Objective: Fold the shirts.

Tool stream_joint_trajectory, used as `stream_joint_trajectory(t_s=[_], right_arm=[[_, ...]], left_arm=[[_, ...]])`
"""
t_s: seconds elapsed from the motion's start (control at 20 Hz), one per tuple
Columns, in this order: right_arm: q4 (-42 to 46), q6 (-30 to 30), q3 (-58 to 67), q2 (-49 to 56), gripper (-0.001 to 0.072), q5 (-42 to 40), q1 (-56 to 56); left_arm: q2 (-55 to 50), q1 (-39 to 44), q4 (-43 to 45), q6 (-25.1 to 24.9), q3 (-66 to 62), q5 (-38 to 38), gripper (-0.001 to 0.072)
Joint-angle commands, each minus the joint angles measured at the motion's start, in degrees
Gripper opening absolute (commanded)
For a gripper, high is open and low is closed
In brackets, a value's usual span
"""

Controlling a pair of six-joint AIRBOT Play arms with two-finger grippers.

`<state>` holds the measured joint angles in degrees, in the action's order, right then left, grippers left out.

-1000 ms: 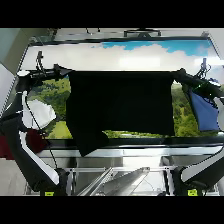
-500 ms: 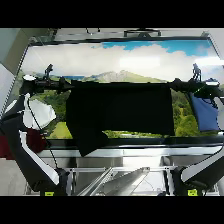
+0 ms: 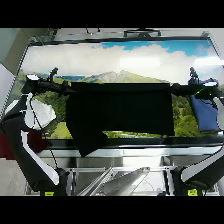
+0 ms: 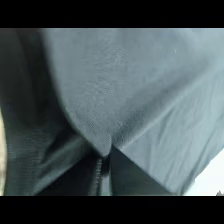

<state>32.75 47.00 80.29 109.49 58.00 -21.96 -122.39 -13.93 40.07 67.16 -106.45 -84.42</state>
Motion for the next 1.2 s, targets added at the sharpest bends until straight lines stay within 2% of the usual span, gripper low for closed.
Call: stream_joint_trajectory(t_s=[0.0, 0.05, 0.1, 0.15, 0.25, 0.35, 0.5, 0.6, 0.75, 0.8, 0.85, 1.0, 1.15], right_arm=[[4.3, 2.6, 0.1, -2.5, 0.0198, 2.4, -0.8], [7.1, 4.9, 0.1, -4.0, 0.0202, 2.5, -1.2], [10.1, 7.0, 0.1, -6.0, 0.0285, 2.5, -1.6], [12.7, 9.1, 0.1, -8.0, 0.0313, 2.9, -1.9], [16.9, 13.2, 0.1, -12.5, 0.0313, 5.5, -3.1], [19.2, 15.5, -0.3, -16.6, 0.0307, 10.5, -4.7], [19.5, 16.5, -6.5, -23.3, 0.0307, 19.0, -7.1], [21.3, 16.7, -14.4, -29.2, 0.0307, 20.3, -8.7], [23.9, 18.0, -26.7, -37.7, 0.0325, 17.1, -12.8], [23.8, 18.3, -30.8, -39.7, 0.0454, 15.5, -14.4], [23.8, 18.4, -34.2, -40.8, 0.0481, 13.8, -15.4], [23.6, 17.2, -41.2, -39.7, 0.0477, 9.4, -15.6], [23.5, 15.5, -43.0, -34.8, 0.0477, 8.8, -13.9]], left_arm=[[0.0, 0.1, 0.7, 2.8, -3.5, -6.1, 0.0203], [0.0, 0.0, 1.0, 4.1, -5.3, -8.4, 0.0203], [0.0, -0.4, 0.9, 5.8, -7.3, -10.7, 0.0203], [0.0, -0.8, 0.9, 8.0, -9.4, -12.7, 0.02], [1.3, -2.1, 1.0, 11.4, -11.8, -16.2, 0.0199], [6.6, -4.1, 1.8, 10.8, -7.2, -16.1, 0.0198], [18.6, -6.6, 9.7, 6.7, 7.6, -13.0, 0.0198], [28.0, -8.2, 11.0, 3.3, 21.8, -10.0, 0.0199], [39.5, -11.3, 15.6, 2.8, 41.2, -4.4, 0.0199], [42.1, -12.5, 16.4, 2.8, 46.6, -2.5, 0.02], [43.9, -13.6, 16.4, 2.8, 51.2, -1.1, 0.02], [47.6, -15.9, 15.9, 2.7, 61.4, 1.2, 0.02], [50.3, -16.1, 15.8, 2.7, 68.0, 4.2, 0.02]])
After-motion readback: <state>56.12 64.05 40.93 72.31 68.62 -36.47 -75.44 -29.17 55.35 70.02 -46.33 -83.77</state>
